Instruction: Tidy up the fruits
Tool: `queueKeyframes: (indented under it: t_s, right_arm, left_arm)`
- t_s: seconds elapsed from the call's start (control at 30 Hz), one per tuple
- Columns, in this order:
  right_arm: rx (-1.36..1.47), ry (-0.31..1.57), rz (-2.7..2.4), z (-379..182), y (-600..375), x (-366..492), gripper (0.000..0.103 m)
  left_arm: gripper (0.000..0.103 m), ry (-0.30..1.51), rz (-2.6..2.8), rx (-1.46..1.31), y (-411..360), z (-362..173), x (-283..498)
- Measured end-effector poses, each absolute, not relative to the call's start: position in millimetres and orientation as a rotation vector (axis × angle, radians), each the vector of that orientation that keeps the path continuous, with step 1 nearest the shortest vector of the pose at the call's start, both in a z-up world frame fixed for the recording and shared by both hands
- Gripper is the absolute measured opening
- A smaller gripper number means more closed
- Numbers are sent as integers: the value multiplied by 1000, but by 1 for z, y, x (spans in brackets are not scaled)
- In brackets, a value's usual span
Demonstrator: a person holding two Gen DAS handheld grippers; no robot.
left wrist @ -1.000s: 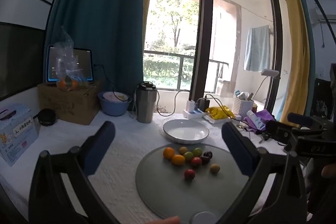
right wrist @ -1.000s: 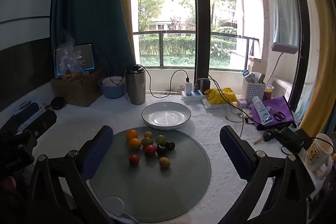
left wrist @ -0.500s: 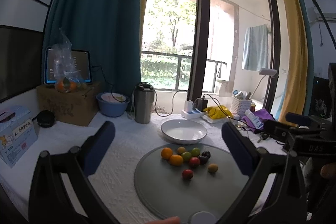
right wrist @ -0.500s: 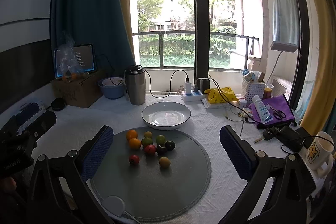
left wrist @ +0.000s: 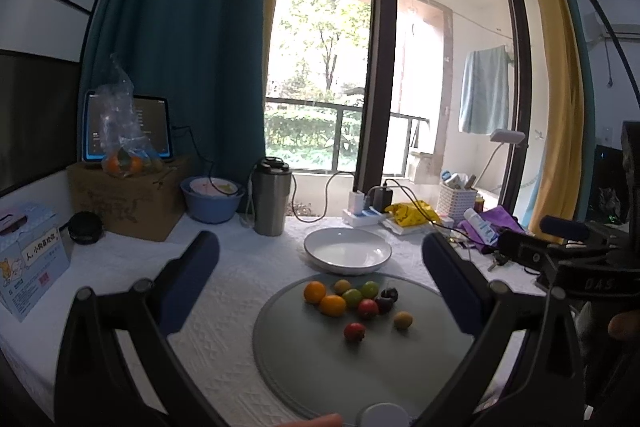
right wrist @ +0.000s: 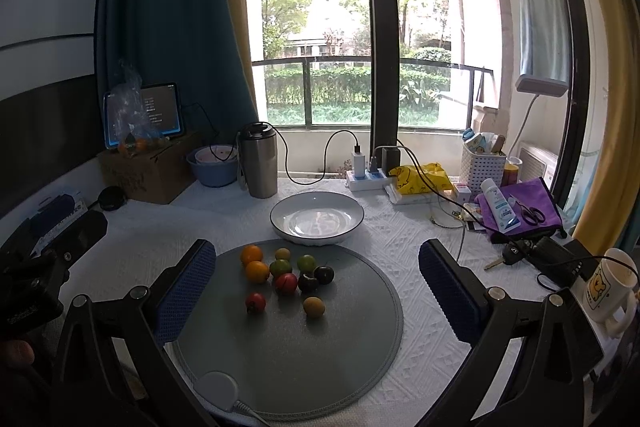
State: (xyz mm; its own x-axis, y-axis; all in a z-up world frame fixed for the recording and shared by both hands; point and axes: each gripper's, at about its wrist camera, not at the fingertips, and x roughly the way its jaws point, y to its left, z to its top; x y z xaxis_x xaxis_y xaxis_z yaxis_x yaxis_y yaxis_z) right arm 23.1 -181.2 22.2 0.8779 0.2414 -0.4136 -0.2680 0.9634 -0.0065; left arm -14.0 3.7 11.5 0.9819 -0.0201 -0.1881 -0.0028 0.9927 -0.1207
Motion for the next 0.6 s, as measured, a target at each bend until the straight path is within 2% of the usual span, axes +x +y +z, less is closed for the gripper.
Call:
queueKeyframes:
  t_s: [0.6]
  right_arm:
    - [-61, 422, 266, 23, -182, 23, 103]
  left_arm:
    - [102, 190, -14, -117, 1, 13, -14]
